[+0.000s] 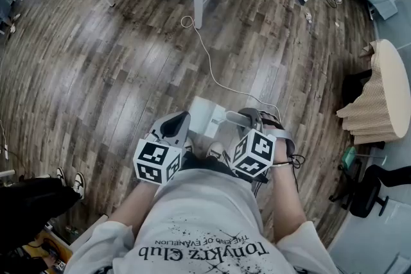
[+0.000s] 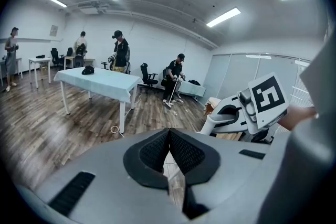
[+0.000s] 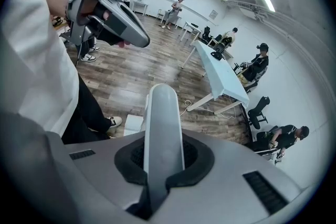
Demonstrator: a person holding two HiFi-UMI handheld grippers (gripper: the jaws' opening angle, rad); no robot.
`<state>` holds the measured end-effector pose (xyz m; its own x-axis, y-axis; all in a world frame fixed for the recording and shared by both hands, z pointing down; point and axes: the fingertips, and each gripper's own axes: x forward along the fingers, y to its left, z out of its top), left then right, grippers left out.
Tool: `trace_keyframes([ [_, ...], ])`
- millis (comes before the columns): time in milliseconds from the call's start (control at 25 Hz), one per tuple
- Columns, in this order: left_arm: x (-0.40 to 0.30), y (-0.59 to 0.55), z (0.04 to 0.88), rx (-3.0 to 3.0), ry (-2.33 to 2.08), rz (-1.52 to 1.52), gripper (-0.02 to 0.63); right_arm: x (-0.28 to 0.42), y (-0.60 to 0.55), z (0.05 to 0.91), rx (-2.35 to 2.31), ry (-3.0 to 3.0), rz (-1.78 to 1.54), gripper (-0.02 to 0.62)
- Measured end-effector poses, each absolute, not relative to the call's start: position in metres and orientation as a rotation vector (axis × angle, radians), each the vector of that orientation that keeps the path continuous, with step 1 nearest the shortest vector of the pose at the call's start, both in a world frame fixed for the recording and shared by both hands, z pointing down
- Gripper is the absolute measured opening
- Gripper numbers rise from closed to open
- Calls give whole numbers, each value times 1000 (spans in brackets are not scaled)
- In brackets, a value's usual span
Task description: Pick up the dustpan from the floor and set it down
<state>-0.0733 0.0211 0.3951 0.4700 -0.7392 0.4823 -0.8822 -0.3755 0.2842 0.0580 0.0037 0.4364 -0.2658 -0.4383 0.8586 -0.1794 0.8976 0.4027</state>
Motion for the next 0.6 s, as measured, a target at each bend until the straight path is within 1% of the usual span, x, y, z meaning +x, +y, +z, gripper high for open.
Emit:
trace_keyframes([
  [600, -77, 16, 409, 2190, -1332, 391, 23, 61, -6, 461, 462, -1844, -224, 40],
])
